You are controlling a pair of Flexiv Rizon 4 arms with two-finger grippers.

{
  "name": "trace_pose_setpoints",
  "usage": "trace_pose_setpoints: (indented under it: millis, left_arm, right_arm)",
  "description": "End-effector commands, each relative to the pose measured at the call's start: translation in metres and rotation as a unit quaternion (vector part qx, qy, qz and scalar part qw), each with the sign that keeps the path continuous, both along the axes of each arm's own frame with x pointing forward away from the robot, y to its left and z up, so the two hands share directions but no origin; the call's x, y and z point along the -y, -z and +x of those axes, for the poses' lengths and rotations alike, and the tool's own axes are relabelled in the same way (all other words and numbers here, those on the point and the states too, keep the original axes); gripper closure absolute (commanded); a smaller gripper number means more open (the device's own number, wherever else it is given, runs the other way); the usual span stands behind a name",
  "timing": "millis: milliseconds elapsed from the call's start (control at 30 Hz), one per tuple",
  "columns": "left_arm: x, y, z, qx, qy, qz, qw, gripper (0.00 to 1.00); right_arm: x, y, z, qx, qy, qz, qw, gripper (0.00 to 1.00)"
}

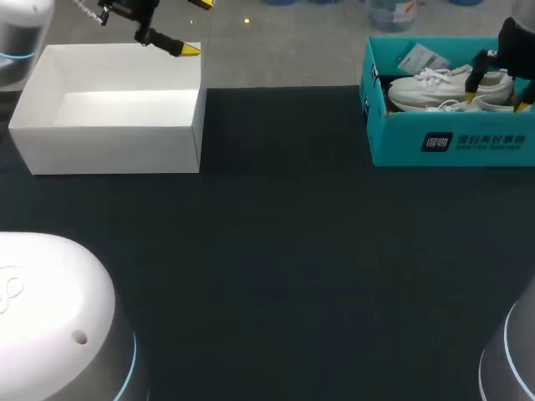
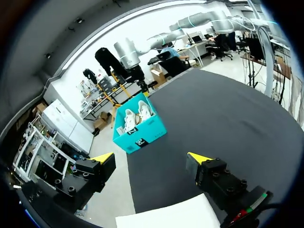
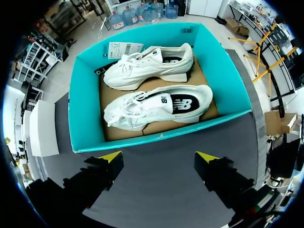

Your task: Take the shoe out of the shoebox, open the shoe tongue, remove and reinsert the insole, then place the shoe into the shoebox

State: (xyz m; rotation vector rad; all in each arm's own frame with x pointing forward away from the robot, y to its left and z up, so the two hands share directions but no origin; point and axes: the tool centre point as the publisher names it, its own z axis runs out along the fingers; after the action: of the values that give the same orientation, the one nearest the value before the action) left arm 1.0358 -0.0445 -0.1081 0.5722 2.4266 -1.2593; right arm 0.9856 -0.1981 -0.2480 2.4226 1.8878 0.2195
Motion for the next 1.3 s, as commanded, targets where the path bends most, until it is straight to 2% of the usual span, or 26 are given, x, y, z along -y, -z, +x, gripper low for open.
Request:
trace_pose_setpoints:
  millis: [33, 100, 133, 233, 367, 400, 433, 467, 533, 633, 733, 933, 1300]
  left_arm:
    - [0.002, 0.0, -0.008, -0.29, -0.348, 0.0, 0.891, 0.0]
    - [0.002, 0.0, -0.008, -0.29, -0.348, 0.0, 0.891, 0.0]
    - [0.004, -0.001, -0.002, -0.321, -0.375, 0.012, 0.87, 0.0]
    - [0.007, -0.001, 0.007, -0.34, -0.419, 0.017, 0.842, 0.0]
    - [0.004, 0.007, 0.028, -0.376, -0.496, 0.041, 0.782, 0.0]
    - [0.003, 0.01, 0.033, -0.386, -0.526, 0.05, 0.756, 0.0]
    - [0.002, 0.012, 0.036, -0.391, -0.528, 0.053, 0.752, 0.0]
    - [-0.001, 0.017, 0.039, -0.395, -0.555, 0.062, 0.73, 0.0]
    - [-0.003, 0.024, 0.046, -0.403, -0.575, 0.065, 0.709, 0.0]
    - [-0.009, 0.036, 0.055, -0.41, -0.619, 0.071, 0.666, 0.0]
    - [-0.012, 0.048, 0.056, -0.399, -0.644, 0.063, 0.65, 0.0]
    - [-0.028, 0.072, 0.062, -0.387, -0.717, 0.065, 0.576, 0.0]
    - [-0.06, 0.082, 0.049, -0.388, -0.804, 0.051, 0.448, 0.0]
  right_arm:
    - [-0.01, 0.008, 0.006, 0.01, -0.006, 0.01, 1.0, 0.0]
    - [-0.014, 0.004, 0.008, -0.006, -0.009, -0.011, 1.0, 0.0]
    - [-0.014, 0.002, 0.008, -0.021, -0.005, -0.019, 1.0, 0.0]
    - [-0.014, -0.003, 0.006, -0.044, -0.011, -0.046, 0.998, 0.0]
    - [-0.014, -0.008, -0.002, -0.04, -0.036, -0.073, 0.996, 0.0]
    - [-0.014, -0.009, -0.004, -0.038, -0.037, -0.073, 0.996, 0.0]
    - [-0.013, -0.009, -0.004, -0.036, -0.035, -0.075, 0.996, 0.0]
    - [-0.012, -0.009, -0.007, -0.032, -0.037, -0.084, 0.995, 0.0]
    - [-0.01, -0.011, -0.01, -0.029, -0.038, -0.083, 0.995, 0.0]
    - [-0.004, -0.012, -0.016, -0.033, -0.039, -0.089, 0.995, 0.0]
    - [0.003, -0.01, -0.021, -0.042, -0.028, -0.097, 0.994, 0.0]
    - [0.007, -0.007, -0.028, -0.053, -0.018, -0.101, 0.993, 0.0]
    - [0.014, -0.009, -0.04, -0.059, -0.007, -0.093, 0.994, 0.0]
